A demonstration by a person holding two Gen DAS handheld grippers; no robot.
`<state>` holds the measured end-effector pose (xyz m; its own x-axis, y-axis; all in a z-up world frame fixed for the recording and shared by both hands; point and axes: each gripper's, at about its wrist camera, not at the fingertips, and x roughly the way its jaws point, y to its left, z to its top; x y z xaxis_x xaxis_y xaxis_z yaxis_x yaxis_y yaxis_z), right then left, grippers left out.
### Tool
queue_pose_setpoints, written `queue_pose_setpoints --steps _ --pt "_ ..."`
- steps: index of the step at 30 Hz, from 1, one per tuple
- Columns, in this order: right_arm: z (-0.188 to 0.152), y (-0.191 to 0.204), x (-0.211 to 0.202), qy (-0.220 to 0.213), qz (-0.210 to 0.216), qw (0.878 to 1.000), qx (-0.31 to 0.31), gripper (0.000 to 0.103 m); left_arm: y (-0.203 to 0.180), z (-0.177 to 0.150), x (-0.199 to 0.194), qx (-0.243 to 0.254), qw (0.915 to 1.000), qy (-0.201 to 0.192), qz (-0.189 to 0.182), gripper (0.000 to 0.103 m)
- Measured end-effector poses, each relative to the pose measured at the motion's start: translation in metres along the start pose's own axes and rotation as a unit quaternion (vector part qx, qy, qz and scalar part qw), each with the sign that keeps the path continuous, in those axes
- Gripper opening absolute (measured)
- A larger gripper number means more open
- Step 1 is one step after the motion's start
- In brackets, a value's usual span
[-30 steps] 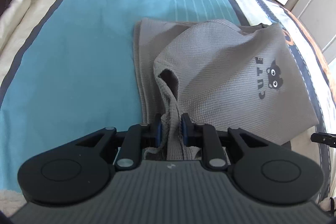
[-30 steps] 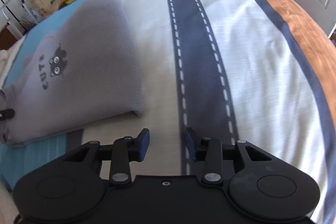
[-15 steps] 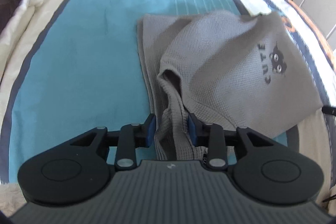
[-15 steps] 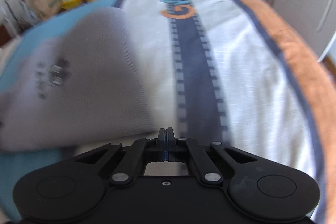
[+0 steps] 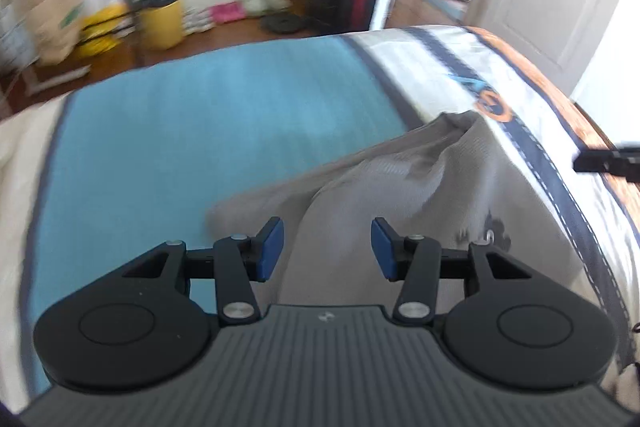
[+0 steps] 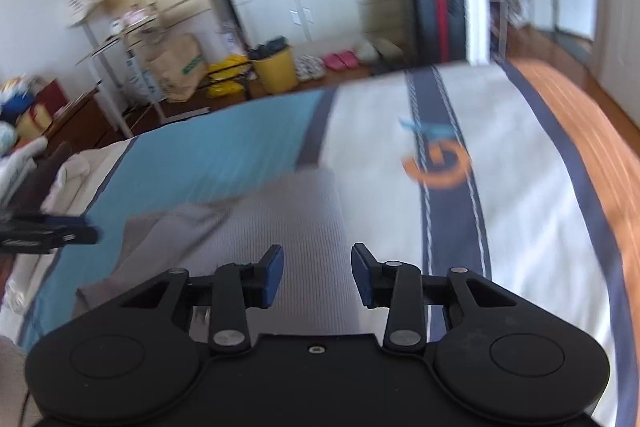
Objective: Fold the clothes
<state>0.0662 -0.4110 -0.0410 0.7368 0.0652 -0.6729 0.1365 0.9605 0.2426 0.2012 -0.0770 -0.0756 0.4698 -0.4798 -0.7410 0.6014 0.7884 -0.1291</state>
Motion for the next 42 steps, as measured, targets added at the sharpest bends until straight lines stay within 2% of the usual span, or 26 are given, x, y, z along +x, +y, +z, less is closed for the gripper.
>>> queue_pose_setpoints --steps 3,5,7,9,13,15,17,20,22,23,25,26,27,28,30,33,34,35,36,37,38,39,40,42 --pt "0.013 -0.001 0.023 0.005 0.029 0.999 -0.026 0.043 0.005 0.010 0.037 -0.002 0.9993 -0.010 -0.035 0.049" --pt "0.017 -0.007 0.038 0.006 0.040 0.999 -0.013 0.043 0.020 0.008 0.058 -0.052 0.9968 0.005 -0.061 0.049" --pt "0.015 -0.015 0.051 -0.003 0.055 0.998 0.016 0.043 0.041 0.000 0.073 -0.117 0.9886 0.017 -0.093 0.046" --pt "0.007 -0.026 0.058 -0.019 0.075 0.995 0.061 0.043 0.060 -0.010 0.081 -0.169 0.9769 0.020 -0.129 0.046" --pt "0.002 -0.037 0.074 -0.018 0.092 0.991 0.094 0.048 0.062 -0.011 0.083 -0.186 0.9640 0.003 -0.190 0.046" --pt "0.004 -0.038 0.080 -0.014 0.092 0.992 0.087 0.048 0.056 -0.008 0.088 -0.200 0.9537 0.003 -0.225 0.048" --pt "0.002 -0.039 0.082 -0.013 0.101 0.991 0.088 0.051 0.052 -0.008 0.096 -0.216 0.9478 0.016 -0.234 0.052" --pt "-0.002 -0.036 0.083 -0.017 0.103 0.992 0.074 0.051 0.045 -0.009 0.099 -0.190 0.9626 0.013 -0.193 0.054" --pt "-0.001 -0.034 0.086 -0.016 0.099 0.993 0.065 0.051 0.041 -0.010 0.102 -0.182 0.9649 0.011 -0.190 0.055" --pt "-0.001 -0.034 0.088 -0.014 0.102 0.992 0.066 0.051 0.039 -0.011 0.103 -0.179 0.9652 0.010 -0.191 0.060" --pt "-0.001 -0.036 0.092 -0.010 0.112 0.991 0.077 0.051 0.031 -0.011 0.103 -0.163 0.9694 0.007 -0.183 0.064" --pt "-0.002 -0.036 0.094 -0.009 0.113 0.990 0.080 0.051 0.028 -0.011 0.103 -0.155 0.9720 0.004 -0.177 0.061" --pt "-0.004 -0.036 0.095 -0.009 0.110 0.991 0.081 0.052 0.027 -0.009 0.101 -0.146 0.9739 -0.002 -0.174 0.052" --pt "-0.005 -0.036 0.096 -0.008 0.104 0.992 0.076 0.052 0.027 -0.007 0.100 -0.137 0.9757 -0.008 -0.171 0.011" --pt "-0.007 -0.030 0.093 -0.014 0.075 0.996 0.054 0.052 0.022 -0.005 0.091 -0.125 0.9796 -0.024 -0.155 0.008" --pt "-0.009 -0.022 0.088 -0.022 0.060 0.998 0.025 0.052 0.009 -0.003 0.060 -0.113 0.9842 -0.075 -0.114 0.008" --pt "-0.009 -0.020 0.088 -0.021 0.057 0.998 0.020 0.052 0.002 -0.003 0.048 -0.094 0.9870 -0.095 -0.090 0.008" --pt "-0.010 -0.018 0.088 -0.020 0.053 0.998 0.013 0.052 -0.008 -0.004 0.043 -0.053 0.9908 -0.113 -0.052 0.010" --pt "-0.012 -0.016 0.091 -0.017 0.040 0.999 0.002 0.052 -0.015 -0.005 0.051 -0.006 0.9944 -0.105 0.010 0.011" --pt "-0.014 -0.013 0.095 -0.013 0.028 0.999 -0.009 0.052 -0.022 -0.006 0.060 0.037 0.9925 -0.094 0.068 0.012" --pt "-0.016 -0.011 0.098 -0.009 0.014 1.000 -0.019 0.051 -0.015 -0.005 0.073 0.028 0.9948 -0.065 0.073 0.012" --pt "-0.019 -0.009 0.102 -0.002 -0.007 1.000 -0.028 0.051 -0.002 -0.005 0.082 -0.017 0.9977 -0.046 0.047 0.012" --pt "-0.021 -0.010 0.102 -0.003 -0.015 1.000 -0.026 0.051 0.014 -0.003 0.083 -0.071 0.9967 -0.038 0.007 0.013" --pt "-0.021 -0.011 0.098 0.000 -0.021 1.000 -0.019 0.051 0.038 0.001 0.072 -0.146 0.9876 -0.038 -0.043 0.023"
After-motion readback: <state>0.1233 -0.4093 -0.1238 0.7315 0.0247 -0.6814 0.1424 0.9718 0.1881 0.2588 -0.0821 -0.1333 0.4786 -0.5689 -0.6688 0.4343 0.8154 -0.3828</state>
